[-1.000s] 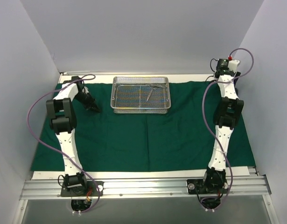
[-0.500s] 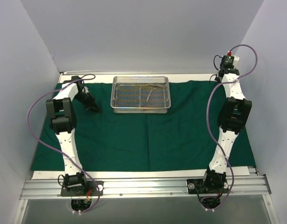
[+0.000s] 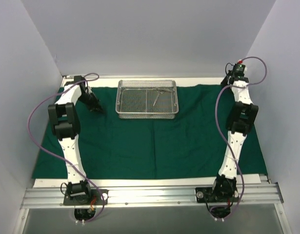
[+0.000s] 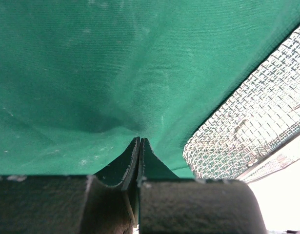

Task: Open and lay out the surgical kit
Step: Smooth out the surgical kit at the center of the board.

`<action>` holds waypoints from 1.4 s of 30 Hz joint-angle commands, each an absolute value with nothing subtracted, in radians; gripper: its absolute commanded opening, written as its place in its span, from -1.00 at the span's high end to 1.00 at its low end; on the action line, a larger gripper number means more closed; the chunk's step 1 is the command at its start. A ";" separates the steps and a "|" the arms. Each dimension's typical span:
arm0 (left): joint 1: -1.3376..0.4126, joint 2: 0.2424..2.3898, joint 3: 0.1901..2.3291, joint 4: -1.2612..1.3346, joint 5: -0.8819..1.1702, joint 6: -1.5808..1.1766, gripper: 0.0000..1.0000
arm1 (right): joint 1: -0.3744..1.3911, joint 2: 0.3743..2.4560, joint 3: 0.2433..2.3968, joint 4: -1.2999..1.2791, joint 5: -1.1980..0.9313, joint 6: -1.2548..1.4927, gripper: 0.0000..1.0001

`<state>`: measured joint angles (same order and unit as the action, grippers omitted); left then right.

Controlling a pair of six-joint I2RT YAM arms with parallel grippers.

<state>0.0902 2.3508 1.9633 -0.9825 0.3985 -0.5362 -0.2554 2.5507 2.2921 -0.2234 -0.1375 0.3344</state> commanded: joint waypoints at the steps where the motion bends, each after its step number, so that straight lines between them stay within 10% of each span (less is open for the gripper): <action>1: 0.081 2.338 2.006 -0.950 0.417 -0.548 0.95 | -0.270 2.577 2.303 -0.196 -0.154 0.442 1.00; 22: 0.153 2.411 2.198 -0.969 0.362 -0.514 0.95 | -0.318 2.699 2.553 -0.161 -0.228 0.592 0.91; 32: 0.181 2.566 2.424 -0.841 0.466 -0.529 0.95 | -0.252 2.395 2.203 -0.211 -0.329 0.457 0.49; 42: 0.230 2.768 2.583 -0.883 0.358 -0.658 0.95 | -0.261 2.236 1.706 -0.061 -0.337 0.538 0.89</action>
